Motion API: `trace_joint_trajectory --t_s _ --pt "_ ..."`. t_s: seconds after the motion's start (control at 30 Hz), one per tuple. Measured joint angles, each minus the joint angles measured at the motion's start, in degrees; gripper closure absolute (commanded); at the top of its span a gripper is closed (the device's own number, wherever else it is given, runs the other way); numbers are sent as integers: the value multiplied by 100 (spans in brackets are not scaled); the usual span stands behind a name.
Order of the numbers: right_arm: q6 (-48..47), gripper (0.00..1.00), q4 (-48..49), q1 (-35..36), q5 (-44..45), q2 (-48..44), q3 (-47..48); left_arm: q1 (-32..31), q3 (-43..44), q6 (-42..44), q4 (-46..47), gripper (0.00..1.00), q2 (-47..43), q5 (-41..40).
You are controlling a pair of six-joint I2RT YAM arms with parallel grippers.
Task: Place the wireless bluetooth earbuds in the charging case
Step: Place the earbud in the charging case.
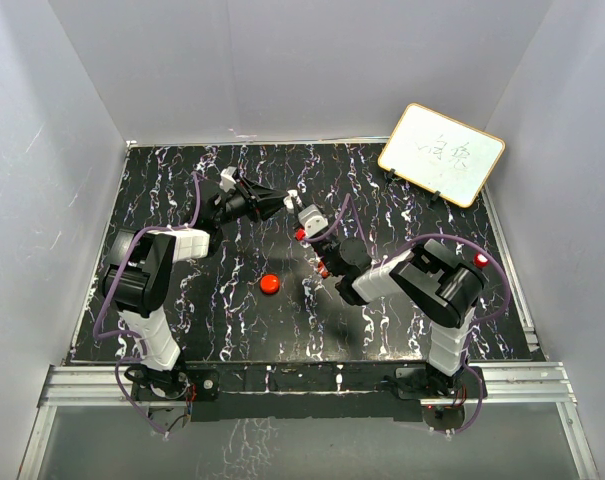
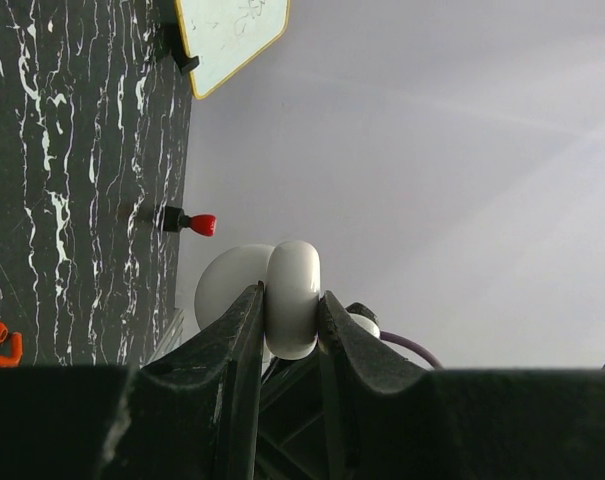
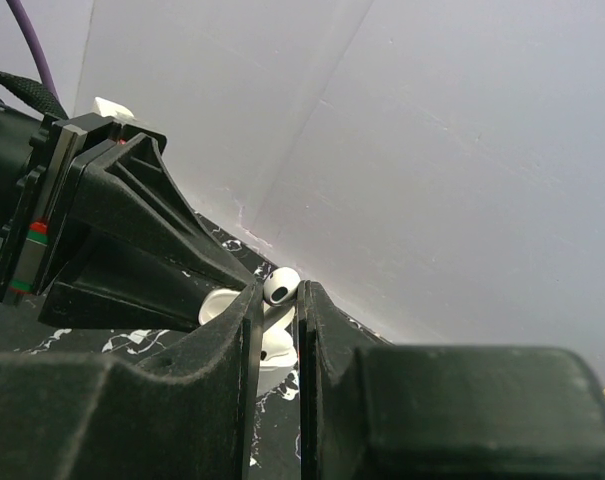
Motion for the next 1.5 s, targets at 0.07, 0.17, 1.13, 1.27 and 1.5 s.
trace_joint_trajectory --t_s 0.07,0.17,1.13,1.27,1.5 --pt "-4 100 2 -2 0 0 0 0 0 37 -44 100 -2 -4" --pt "-4 100 2 -2 0 0 0 0 0 72 -103 100 -2 -17" --pt "22 100 2 -35 -22 98 -7 -15 111 188 -295 100 -122 -17" --pt "22 100 2 -35 -26 98 -7 -20 127 197 -304 100 -122 -15" --pt "-4 100 2 -35 -61 105 -11 -26 160 210 -343 100 -122 -15"
